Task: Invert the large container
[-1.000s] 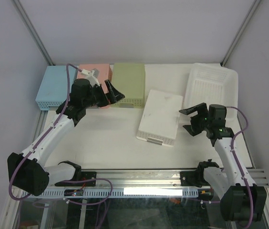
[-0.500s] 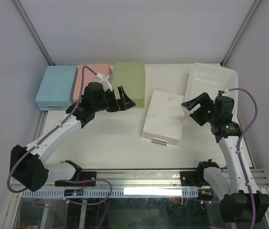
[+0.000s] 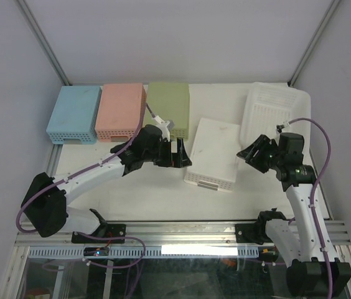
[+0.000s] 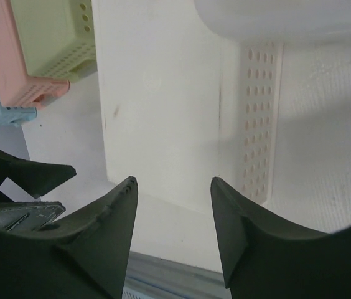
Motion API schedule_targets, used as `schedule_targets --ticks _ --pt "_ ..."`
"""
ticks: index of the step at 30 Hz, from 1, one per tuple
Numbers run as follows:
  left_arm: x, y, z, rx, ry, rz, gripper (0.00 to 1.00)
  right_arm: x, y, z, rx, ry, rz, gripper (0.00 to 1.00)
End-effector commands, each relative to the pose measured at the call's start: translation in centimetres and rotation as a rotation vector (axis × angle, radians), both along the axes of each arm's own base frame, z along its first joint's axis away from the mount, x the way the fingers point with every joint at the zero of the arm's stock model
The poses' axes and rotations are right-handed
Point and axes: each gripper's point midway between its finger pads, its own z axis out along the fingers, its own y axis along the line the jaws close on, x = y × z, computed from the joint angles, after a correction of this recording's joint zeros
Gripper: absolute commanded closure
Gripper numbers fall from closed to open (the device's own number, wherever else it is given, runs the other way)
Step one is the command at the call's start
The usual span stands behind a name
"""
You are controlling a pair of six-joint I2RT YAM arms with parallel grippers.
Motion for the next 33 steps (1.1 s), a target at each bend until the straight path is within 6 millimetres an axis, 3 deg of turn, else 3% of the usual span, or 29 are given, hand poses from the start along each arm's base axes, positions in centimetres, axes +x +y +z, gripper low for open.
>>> schedule_targets --ticks 1,7,12,21,25,33 --pt "-0.7 -0.5 -0.9 0.009 -0.018 -0.004 0.01 -3.4 1.2 -1.7 0.034 0.100 0.067 0.48" --pt "-2.0 -0.7 -2.9 0.025 0.030 -0.038 0.01 -5.9 1.9 -4.6 0.052 0.211 0.083 0.51" --pt "-2.0 -1.1 -3.8 0.025 0.051 -0.033 0.01 -7.6 2.4 -6.4 0.065 0.268 0.093 0.51" --pt "-1.4 -2.7 -5.0 0.003 0.084 -0.043 0.01 -7.9 3.4 -8.6 0.118 0.288 0.089 0.51" --pt "-1.2 -3.5 -5.0 -0.013 0.085 -0.059 0.01 -6.6 3.2 -9.5 0.116 0.270 0.058 0.51" --pt "-1.0 -3.8 -3.2 -0.044 0.055 -0.064 0.01 0.1 0.6 -8.6 -0.032 0.123 -0.057 0.51"
